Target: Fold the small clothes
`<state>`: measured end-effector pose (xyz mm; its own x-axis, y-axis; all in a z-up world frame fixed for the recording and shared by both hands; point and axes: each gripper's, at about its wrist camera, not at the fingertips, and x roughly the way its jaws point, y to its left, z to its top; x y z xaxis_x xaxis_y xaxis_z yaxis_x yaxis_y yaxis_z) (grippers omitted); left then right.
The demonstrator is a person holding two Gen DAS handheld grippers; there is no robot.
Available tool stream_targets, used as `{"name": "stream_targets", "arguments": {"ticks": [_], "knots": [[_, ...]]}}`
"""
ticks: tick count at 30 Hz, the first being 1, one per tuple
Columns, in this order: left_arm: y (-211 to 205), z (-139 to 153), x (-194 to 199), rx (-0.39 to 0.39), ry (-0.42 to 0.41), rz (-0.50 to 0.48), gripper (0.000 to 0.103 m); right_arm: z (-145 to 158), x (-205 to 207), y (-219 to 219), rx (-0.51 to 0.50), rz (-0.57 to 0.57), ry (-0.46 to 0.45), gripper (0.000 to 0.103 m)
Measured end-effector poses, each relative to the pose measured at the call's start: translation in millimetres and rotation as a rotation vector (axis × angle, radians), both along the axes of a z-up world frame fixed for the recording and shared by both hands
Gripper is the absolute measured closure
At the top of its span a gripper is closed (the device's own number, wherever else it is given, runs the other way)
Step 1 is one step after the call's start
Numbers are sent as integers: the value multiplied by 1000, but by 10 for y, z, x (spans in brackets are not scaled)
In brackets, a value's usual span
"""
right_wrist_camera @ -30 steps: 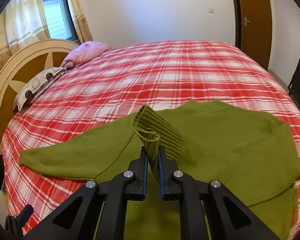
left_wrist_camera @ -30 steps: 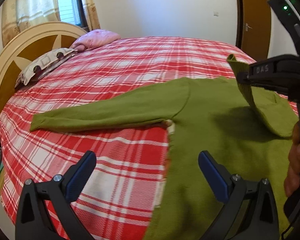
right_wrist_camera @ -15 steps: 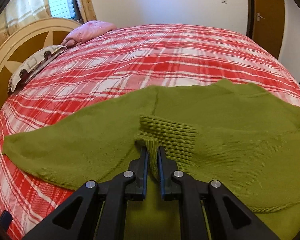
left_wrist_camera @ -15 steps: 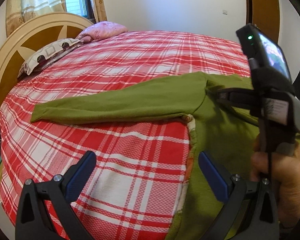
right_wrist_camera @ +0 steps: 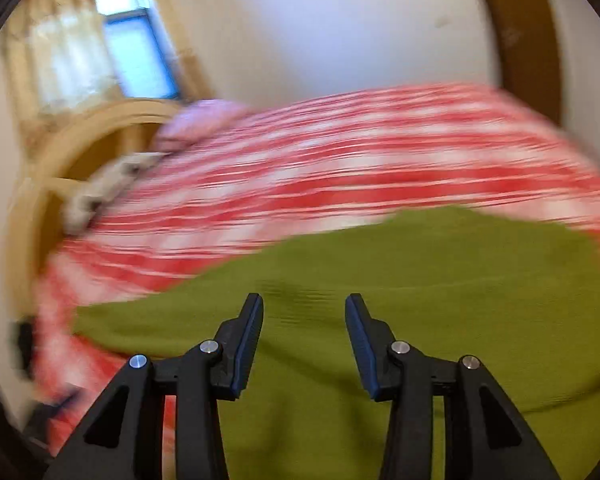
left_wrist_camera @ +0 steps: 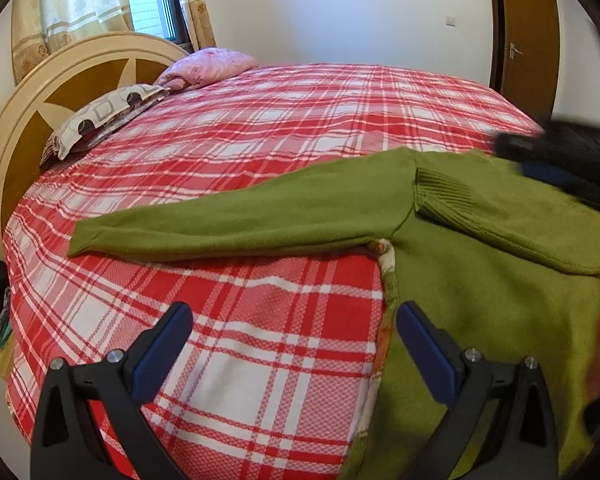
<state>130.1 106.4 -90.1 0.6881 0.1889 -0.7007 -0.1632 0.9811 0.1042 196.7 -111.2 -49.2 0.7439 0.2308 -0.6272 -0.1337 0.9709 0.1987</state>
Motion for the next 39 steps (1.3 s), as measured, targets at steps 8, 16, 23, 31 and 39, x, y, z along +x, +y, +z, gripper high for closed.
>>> {"name": "stream_targets", "arguments": {"ticks": [8, 16, 23, 31, 39], "knots": [[-314, 90, 41, -27, -3, -61, 0, -507, -260, -1351, -64, -308, 171, 59], [-554, 159, -46, 4, 5, -106, 0, -611, -518, -1508, -50, -274, 204, 59], [-741, 262, 210, 20, -29, -131, 0, -110, -308, -1751, -81, -354, 81, 59], [-1216, -5, 878, 58, 29, -146, 0, -649, 274, -1789, -109, -387, 186, 58], [-1381, -327, 1230, 26, 108, -125, 0, -696, 267, -1709, -156, -375, 143, 49]]}}
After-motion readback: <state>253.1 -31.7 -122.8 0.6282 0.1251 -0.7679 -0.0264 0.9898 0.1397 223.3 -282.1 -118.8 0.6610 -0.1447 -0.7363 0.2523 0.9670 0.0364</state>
